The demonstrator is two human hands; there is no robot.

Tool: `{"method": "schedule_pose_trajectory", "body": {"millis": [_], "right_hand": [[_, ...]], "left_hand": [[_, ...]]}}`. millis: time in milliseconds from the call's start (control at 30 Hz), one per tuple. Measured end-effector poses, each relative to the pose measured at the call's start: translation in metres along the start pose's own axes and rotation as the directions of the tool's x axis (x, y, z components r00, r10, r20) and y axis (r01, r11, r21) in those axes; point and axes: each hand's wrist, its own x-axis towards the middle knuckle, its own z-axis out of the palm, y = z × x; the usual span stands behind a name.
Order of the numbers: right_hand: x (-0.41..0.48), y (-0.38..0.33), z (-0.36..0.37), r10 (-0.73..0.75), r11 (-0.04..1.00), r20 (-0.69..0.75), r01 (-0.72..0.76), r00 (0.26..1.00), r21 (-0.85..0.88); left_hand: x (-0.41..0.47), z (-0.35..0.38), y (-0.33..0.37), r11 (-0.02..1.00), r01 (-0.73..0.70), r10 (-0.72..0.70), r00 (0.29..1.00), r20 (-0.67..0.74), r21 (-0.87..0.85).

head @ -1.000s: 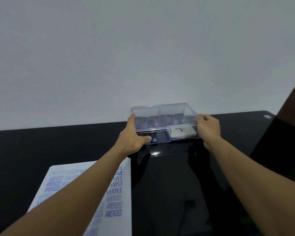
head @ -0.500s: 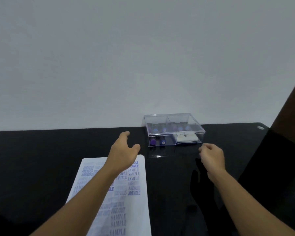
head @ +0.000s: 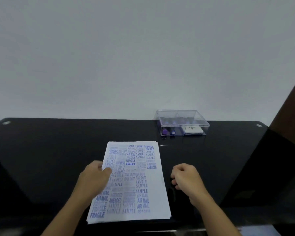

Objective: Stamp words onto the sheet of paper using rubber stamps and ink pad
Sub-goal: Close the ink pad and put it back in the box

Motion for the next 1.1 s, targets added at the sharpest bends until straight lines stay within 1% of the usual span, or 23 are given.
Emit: {"method": "schedule_pose_trajectory", "body": {"millis": [67,133,233,300,367,500,633,767,1000,1100], "right_hand": [[-0.016,0.001,0.007,0.0,1.0,-0.003,0.0,1.0,-0.03],[-0.028,0.002,0.012,-0.004,0.998,-0.007,0.003,1.0,-0.061],[-0.043,0.002,0.017,-0.026,0.988,-0.002,0.025,1.0,-0.154],[-0.052,0.004,0.018,-0.085,0.964,0.012,0.085,0.996,-0.253],[-0.059,0.006,0.018,-0.146,0.937,0.049,0.154,0.988,-0.315],[-0.071,0.015,0.019,-0.174,0.884,0.183,0.236,0.968,-0.404],[-0.08,0.019,0.016,-0.228,0.808,0.255,0.328,0.94,-0.489],[-0.08,0.021,0.016,-0.296,0.745,0.285,0.407,0.912,-0.528],[-0.077,0.027,0.017,-0.368,0.696,0.288,0.468,0.884,-0.544],[-0.076,0.027,0.018,-0.382,0.668,0.301,0.486,0.874,-0.563]], "left_hand": [[-0.012,-0.009,-0.018,0.999,0.044,-0.045,0.998,-0.042,-0.016],[-0.026,-0.017,-0.029,0.996,0.082,-0.083,0.996,-0.039,-0.026],[-0.04,-0.026,-0.041,0.996,0.082,-0.081,0.996,0.02,-0.019],[-0.047,-0.03,-0.048,0.998,0.065,-0.065,0.995,0.08,0.009],[-0.054,-0.033,-0.053,0.999,0.005,-0.012,0.989,0.148,0.046],[-0.063,-0.039,-0.055,0.979,-0.158,0.124,0.962,0.244,0.126],[-0.066,-0.043,-0.059,0.938,-0.248,0.186,0.95,0.251,0.241],[-0.066,-0.043,-0.06,0.885,-0.36,0.287,0.921,0.265,0.294],[-0.061,-0.037,-0.071,0.846,-0.421,0.364,0.905,0.222,0.328],[-0.058,-0.036,-0.071,0.842,-0.423,0.369,0.905,0.213,0.336]]}}
